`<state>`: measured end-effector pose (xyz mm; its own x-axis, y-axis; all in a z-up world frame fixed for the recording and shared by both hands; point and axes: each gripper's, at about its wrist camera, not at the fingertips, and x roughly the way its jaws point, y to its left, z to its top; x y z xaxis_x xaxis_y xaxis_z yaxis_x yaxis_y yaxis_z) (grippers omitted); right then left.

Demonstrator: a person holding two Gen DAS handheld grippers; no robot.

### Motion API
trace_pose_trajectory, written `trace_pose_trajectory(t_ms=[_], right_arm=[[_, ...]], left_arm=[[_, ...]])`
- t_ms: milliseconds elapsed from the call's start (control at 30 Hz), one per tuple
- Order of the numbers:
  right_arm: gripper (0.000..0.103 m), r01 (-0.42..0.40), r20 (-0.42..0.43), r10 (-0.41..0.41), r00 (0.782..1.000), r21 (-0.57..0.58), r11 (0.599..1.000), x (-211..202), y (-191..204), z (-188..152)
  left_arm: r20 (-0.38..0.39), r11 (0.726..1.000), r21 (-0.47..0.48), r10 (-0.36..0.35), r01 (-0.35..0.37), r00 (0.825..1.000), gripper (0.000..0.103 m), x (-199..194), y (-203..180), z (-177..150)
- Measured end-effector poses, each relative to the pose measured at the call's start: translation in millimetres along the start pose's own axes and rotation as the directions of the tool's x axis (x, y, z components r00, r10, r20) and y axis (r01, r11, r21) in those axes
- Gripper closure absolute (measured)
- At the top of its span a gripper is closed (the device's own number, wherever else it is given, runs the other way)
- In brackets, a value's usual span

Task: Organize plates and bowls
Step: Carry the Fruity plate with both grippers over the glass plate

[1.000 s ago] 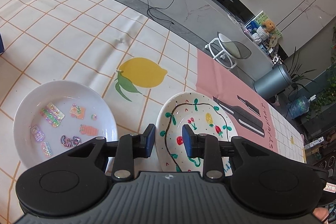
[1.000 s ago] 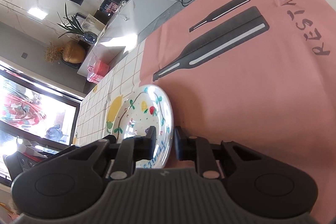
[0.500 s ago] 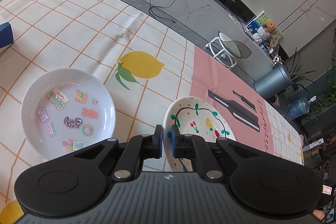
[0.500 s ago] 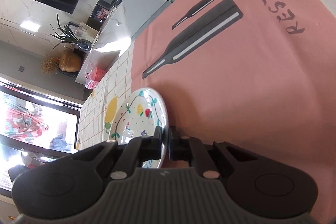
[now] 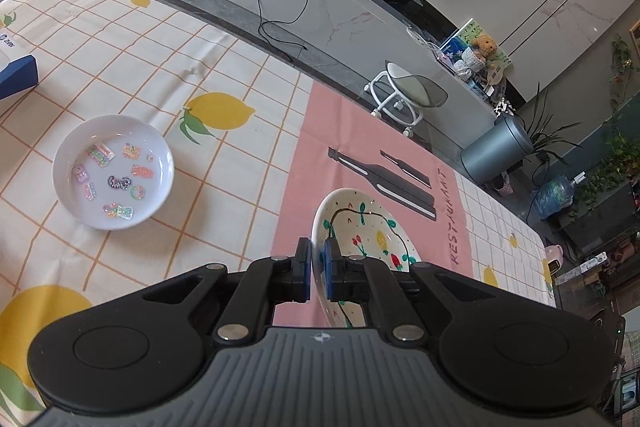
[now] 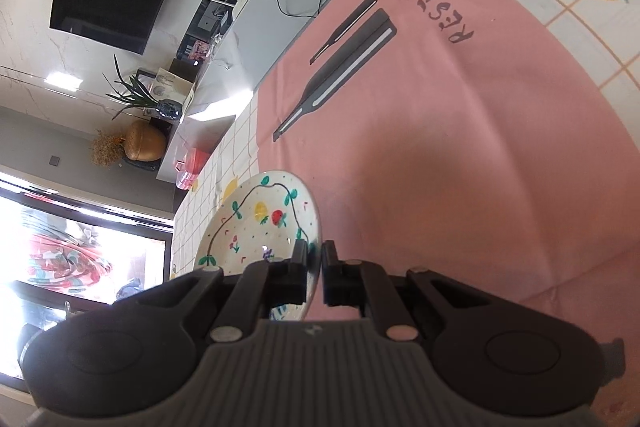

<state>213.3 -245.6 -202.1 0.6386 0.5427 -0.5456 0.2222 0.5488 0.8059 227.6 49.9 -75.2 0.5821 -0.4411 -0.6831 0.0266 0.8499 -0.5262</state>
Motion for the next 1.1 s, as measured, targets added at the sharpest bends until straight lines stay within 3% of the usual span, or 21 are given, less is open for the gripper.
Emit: trace_pose_trajectory(t_ms=[300,533,900,1100], right_arm=[[0.098,-0.053,0.063,0.051,0.997,0.028,0.998,-62,-12,-15],[0.098,-0.064,0.138,0.058,0.989,0.041,0.997,-132,-35,-26],[0.099,-0.016,0.233,-0.008,0.972,0.102,0.995,-229,-100,-61],[0.099,0.018,0.240,-0.052,0.969,0.139,0.990,-255,-129,-85]], left_arm=[[0.006,0.999,0.035,-0.025,0.024,1.000,0.097,-33,-53,-24],[0.006,0.996,0.063,-0.070,0.070,0.997,0.097,-43,-101,-65],[-0.086,0.989,0.042,-0.138,0.142,0.987,0.097,-32,-136,-143],[-0.128,0.992,0.034,-0.114,0.119,0.985,0.096,-28,-137,-179]])
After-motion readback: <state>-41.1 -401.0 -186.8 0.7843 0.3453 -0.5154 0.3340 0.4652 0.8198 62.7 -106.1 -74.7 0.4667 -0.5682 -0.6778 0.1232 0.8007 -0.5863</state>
